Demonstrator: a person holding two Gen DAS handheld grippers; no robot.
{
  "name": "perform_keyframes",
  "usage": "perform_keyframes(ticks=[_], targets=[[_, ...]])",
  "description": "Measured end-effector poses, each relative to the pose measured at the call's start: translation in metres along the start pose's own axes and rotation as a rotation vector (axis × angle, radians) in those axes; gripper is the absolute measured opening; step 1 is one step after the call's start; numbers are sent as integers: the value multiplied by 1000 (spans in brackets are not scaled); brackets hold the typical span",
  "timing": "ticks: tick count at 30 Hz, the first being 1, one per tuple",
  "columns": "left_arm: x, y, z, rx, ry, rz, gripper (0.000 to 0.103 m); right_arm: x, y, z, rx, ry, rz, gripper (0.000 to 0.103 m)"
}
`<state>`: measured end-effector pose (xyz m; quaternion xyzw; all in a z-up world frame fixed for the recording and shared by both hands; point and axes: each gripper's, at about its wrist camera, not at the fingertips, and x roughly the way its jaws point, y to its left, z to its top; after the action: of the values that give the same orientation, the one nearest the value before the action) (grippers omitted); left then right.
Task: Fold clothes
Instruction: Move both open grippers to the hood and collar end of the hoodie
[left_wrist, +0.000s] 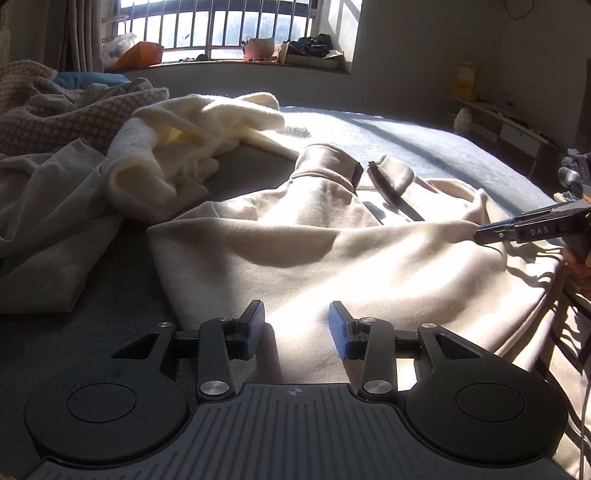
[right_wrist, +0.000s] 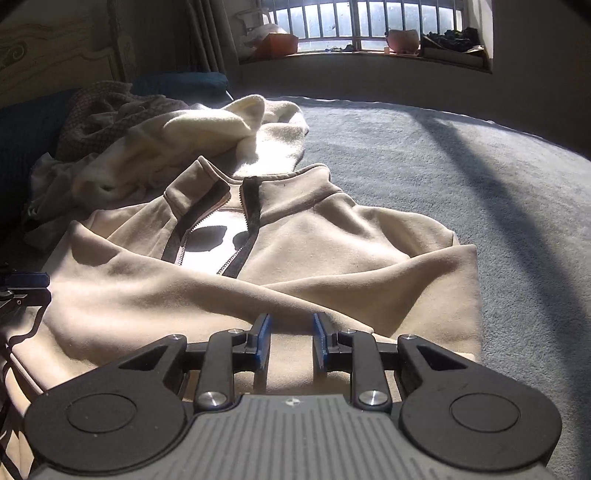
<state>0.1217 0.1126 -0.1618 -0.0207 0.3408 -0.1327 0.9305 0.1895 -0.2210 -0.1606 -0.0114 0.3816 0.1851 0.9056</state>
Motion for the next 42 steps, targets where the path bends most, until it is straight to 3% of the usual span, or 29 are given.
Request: perform_keyframes(ticks=[3, 7, 17, 22, 24, 26, 31, 36, 42], targets=[[5, 8, -7, -69, -22, -15, 42, 4, -9, -9, 32, -10, 1, 25], [2, 6, -2, -48, -12, -14, 42, 3, -8, -9, 20, -14, -1, 26], [-10, 17, 37, -115, -108, -57, 43, 25, -8, 57, 50, 49, 4, 29], [43, 16, 76, -114, -53, -15, 43, 36, -9, 90, 65, 81, 6, 26], [69, 13, 90, -95, -32, 18, 42, 43, -9, 102, 74, 94, 4, 17], [95, 10, 104, -74, -11, 49, 42, 63, -12, 113, 100, 105, -10, 15], [137, 2, 119, -9, 1, 58, 42, 98, -7, 125, 122, 78, 51, 14], [153, 4, 123, -11, -5, 21, 43, 129, -6, 120, 102, 106, 49, 13], [134, 14, 125, -23, -17, -102, 43, 119, -8, 122, 46, 86, 99, 19]])
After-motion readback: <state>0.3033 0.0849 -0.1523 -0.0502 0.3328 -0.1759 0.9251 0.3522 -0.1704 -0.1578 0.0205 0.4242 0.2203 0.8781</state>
